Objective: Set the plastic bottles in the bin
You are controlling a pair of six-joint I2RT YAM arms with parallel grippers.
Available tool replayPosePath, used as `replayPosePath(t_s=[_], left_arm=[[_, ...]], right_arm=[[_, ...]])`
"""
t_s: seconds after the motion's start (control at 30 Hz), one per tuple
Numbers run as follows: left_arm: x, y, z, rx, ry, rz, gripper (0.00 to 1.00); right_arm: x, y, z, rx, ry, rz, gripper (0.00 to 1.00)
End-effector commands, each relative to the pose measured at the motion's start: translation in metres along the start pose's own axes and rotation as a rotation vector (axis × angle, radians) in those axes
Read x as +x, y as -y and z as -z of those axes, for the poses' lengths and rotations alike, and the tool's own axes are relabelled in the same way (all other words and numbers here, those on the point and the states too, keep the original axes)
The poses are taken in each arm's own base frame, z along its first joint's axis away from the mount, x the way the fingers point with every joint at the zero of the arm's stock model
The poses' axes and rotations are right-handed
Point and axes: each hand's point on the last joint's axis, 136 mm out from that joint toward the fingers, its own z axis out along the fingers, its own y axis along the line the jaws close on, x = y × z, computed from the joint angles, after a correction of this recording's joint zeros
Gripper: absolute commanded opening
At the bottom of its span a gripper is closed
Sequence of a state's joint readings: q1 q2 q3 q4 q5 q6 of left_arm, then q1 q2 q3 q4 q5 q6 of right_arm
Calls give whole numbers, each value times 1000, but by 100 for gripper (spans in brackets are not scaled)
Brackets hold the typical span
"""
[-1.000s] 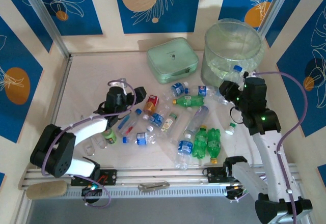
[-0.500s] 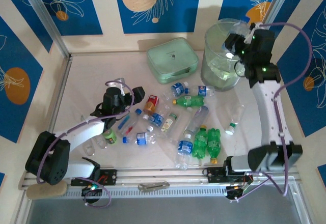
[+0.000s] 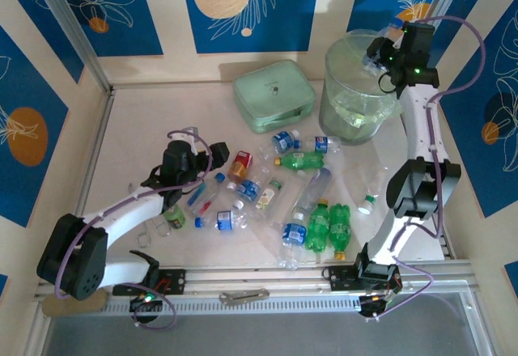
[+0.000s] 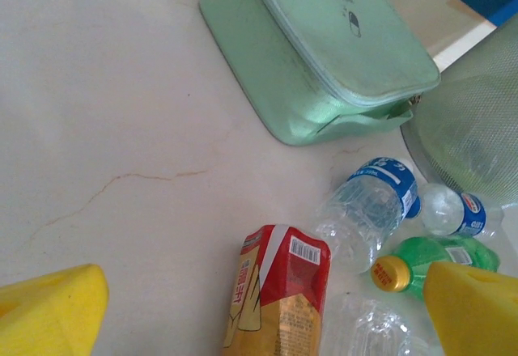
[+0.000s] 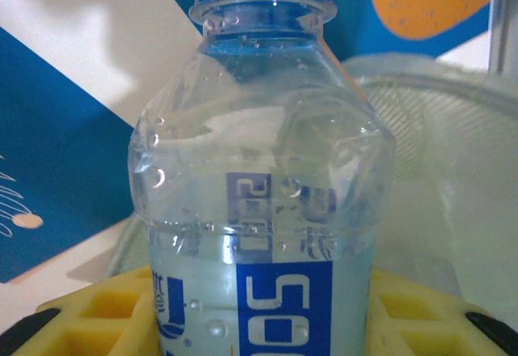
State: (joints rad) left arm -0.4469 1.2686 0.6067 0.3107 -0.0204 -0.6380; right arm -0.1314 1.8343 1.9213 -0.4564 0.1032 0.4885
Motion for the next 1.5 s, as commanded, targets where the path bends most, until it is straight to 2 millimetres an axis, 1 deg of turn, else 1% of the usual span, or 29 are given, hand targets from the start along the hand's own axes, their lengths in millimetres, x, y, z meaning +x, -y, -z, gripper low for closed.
replayPosePath(t_s=[0.0, 0.17, 0.33, 0.4, 0.47, 0.53, 0.6, 0.67, 0.8, 0.87, 0.93, 1.0, 1.13, 1.23, 1.33, 1.47], left_arm=[[-11, 8, 5, 23, 13, -29, 99], [-9, 7, 6, 22, 8, -29, 99], [-8, 5, 8, 11, 7, -33, 99], [-8, 4, 9, 10, 9, -33, 99], [-9, 5, 8, 10, 10, -33, 99], [-8, 5, 8, 11, 9, -33, 99], [-9, 5, 8, 12, 9, -33, 99], [-8, 5, 8, 10, 7, -33, 99], [-7, 4, 8, 11, 5, -30, 99], [-7, 4, 7, 12, 6, -27, 99], [-7, 5, 7, 13, 6, -24, 99], [-7, 5, 6, 16, 7, -22, 99], [-8, 6, 7, 17, 7, -22, 99], [-8, 4, 9, 5, 5, -33, 99], [-10, 4, 11, -10, -2, -55, 99], [-9, 3, 14, -34, -39, -98, 99]], right_arm=[[17, -12, -7, -24, -75, 25, 44], [40, -3, -26, 16, -154, 33, 44], [44, -3, -32, 11, -177, 27, 45], [43, -5, -32, 7, -180, 29, 51], [40, -7, -30, 6, -175, 33, 63], [34, -11, -25, 1, -162, 43, 71], [25, -19, -18, -12, -141, 58, 76], [14, -27, -8, -27, -114, 70, 78], [-12, -48, 24, -73, -31, 91, 80], [-21, -59, 42, -103, 5, 101, 80], [-25, -72, 59, -140, 34, 117, 80], [-22, -83, 76, -171, 52, 136, 80], [-1, -98, 104, -241, 56, 160, 80], [26, -105, 124, -309, 45, 167, 81], [66, -110, 137, -365, 14, 181, 85], [128, -110, 145, -404, -73, 187, 96]])
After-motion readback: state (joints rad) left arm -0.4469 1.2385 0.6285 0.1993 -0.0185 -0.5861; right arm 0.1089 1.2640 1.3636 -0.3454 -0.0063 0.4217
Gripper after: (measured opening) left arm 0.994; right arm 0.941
